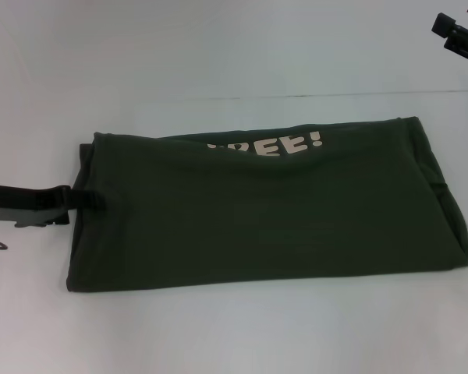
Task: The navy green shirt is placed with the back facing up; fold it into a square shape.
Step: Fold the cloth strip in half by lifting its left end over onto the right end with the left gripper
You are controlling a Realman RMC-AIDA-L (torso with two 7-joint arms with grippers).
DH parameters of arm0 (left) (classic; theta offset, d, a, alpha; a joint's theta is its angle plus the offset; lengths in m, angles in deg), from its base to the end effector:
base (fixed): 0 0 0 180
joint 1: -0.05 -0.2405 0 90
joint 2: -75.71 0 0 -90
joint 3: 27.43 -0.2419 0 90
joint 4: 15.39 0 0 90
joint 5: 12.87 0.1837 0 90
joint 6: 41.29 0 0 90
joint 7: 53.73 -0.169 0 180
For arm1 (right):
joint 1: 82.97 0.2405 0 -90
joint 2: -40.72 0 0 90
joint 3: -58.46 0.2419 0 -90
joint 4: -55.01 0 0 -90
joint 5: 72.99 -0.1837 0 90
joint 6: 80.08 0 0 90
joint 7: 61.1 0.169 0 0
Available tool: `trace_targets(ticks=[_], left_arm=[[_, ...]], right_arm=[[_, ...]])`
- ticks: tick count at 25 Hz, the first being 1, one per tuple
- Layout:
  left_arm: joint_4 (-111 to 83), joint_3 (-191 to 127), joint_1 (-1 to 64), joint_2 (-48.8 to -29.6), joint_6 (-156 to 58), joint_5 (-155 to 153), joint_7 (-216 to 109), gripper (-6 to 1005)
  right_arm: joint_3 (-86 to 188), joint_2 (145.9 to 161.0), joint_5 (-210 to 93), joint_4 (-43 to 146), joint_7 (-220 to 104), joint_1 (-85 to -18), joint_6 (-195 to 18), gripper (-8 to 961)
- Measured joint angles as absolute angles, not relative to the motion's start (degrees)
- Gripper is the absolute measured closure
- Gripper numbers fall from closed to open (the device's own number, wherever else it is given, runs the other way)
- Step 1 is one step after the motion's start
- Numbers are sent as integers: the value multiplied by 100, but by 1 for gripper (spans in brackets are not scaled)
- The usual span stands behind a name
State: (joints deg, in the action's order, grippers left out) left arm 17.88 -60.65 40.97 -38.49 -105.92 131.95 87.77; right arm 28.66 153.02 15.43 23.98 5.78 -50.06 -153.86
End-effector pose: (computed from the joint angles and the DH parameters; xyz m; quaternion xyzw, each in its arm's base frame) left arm -0.2948 0.3791 0.0091 -0.7176 -0.6461 -0.0875 0.2447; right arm 0.2384 0.3947 0.0986 -0.8130 0.1887 0.3601 0.4169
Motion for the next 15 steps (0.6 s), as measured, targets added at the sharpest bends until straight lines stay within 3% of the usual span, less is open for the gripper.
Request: trace_targets(ticks=[15], left_arm=[[1719,-6065,4137,-3855,-10655,13197,8753,153]], right_arm=[[2867,15296,1543,2398,578,-5001,-15390,128]])
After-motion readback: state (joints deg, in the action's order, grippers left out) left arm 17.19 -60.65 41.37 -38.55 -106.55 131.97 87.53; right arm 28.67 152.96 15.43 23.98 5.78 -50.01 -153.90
